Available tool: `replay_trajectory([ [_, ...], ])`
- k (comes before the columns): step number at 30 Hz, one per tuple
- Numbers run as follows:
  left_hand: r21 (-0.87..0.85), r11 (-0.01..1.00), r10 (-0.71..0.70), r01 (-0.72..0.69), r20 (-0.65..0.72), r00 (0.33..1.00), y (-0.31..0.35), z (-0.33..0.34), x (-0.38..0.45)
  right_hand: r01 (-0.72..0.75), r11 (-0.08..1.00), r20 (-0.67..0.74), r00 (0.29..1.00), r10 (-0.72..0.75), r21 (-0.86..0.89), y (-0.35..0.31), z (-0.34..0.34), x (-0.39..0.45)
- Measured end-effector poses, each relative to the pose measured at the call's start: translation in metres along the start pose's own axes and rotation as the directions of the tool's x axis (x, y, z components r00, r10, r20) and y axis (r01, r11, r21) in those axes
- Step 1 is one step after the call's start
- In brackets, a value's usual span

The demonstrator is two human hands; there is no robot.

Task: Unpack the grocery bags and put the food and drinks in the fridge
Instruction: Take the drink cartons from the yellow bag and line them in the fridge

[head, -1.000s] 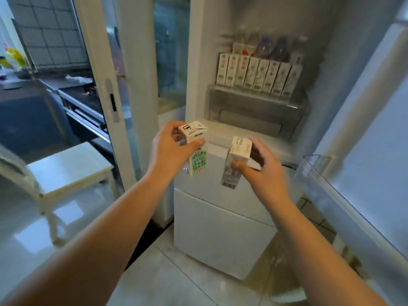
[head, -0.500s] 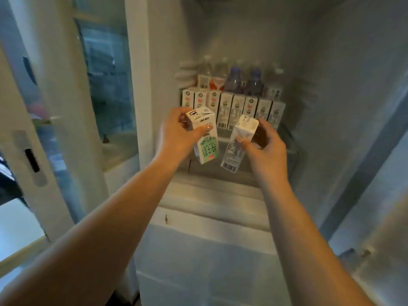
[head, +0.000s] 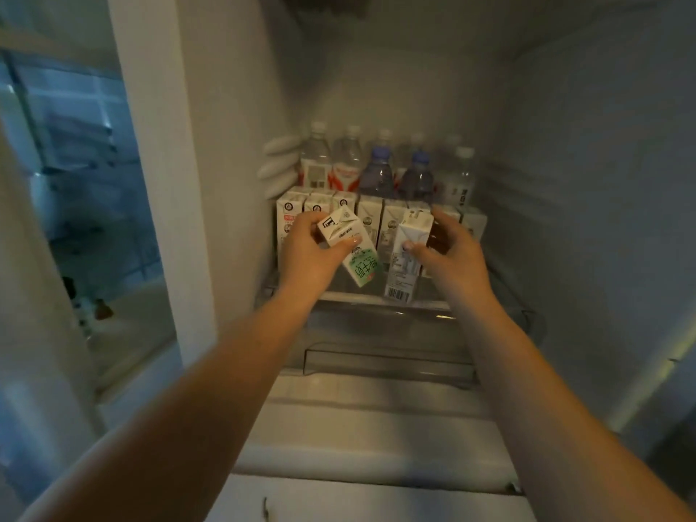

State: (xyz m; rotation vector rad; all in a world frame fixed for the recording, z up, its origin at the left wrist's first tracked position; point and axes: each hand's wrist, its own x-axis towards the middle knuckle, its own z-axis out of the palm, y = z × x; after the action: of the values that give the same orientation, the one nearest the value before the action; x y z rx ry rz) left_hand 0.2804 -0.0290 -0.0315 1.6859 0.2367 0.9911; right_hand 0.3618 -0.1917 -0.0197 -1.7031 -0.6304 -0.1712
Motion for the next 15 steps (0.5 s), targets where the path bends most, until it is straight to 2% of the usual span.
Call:
replay_trajectory([
  [7, 0.014, 0.999, 0.046, -0.048, 0.087, 0.995, -0.033, 0.012, 0.011, -0.036, 0.999, -0.031, 0.999, 0.035, -0.026, 0.008, -0.006, 0.014],
  [10, 0.025, 0.994, 0.095, -0.102, 0.202, 0.975, -0.035, 0.007, 0.011, -0.047, 0.997, -0.004, 0.999, 0.047, -0.057, 0.013, -0.009, 0.019],
  [15, 0.382, 0.891, 0.086, -0.244, 0.385, 0.919, -0.042, -0.009, 0.01, -0.031, 0.999, -0.009, 0.999, 0.031, -0.045, 0.016, -0.013, 0.019],
])
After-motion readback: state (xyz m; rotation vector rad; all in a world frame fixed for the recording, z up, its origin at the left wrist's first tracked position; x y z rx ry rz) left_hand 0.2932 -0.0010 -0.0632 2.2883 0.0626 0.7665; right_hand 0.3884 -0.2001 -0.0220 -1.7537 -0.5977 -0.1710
